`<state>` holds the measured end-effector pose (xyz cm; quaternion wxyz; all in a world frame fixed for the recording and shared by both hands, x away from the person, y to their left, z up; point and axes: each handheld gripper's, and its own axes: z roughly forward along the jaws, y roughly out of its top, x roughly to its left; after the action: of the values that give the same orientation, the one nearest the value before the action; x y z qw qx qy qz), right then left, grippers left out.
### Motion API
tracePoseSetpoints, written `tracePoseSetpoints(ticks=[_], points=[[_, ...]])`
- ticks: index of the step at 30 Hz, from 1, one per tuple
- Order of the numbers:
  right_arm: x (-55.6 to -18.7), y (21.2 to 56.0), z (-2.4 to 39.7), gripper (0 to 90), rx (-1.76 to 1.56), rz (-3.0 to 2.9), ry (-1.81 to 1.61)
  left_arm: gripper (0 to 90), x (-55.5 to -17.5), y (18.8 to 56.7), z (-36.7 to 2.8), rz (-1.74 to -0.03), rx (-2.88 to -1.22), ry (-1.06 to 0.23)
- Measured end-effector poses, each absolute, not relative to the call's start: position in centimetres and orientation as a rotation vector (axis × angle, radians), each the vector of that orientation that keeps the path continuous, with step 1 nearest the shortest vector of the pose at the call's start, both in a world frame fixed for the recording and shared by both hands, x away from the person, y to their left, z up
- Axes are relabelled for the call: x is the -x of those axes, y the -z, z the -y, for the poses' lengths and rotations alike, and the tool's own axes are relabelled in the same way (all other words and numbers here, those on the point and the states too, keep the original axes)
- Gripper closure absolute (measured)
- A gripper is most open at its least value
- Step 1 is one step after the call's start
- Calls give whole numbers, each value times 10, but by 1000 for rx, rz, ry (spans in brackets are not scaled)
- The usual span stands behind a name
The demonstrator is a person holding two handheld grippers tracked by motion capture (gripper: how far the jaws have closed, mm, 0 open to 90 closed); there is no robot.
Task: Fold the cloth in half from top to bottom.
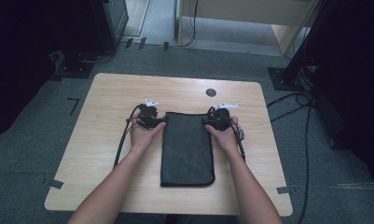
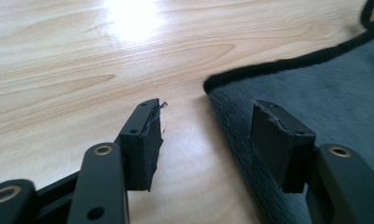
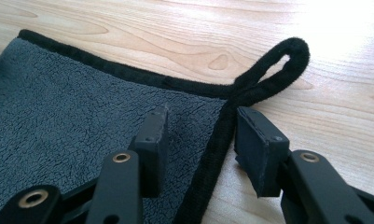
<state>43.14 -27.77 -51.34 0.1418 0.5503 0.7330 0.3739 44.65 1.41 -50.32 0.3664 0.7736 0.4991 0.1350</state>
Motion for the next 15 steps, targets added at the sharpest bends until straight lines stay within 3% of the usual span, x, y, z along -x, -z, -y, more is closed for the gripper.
tracePoseSetpoints(ticks=[9,15], points=[[-435,513,279,654,-1602,-2133,-1103,531,-459,508,1,-1300,-2001,-311],[-433,514,278,822,-1538,-2144,-1055,776,-456,508,2,-1247,-2048,-338]])
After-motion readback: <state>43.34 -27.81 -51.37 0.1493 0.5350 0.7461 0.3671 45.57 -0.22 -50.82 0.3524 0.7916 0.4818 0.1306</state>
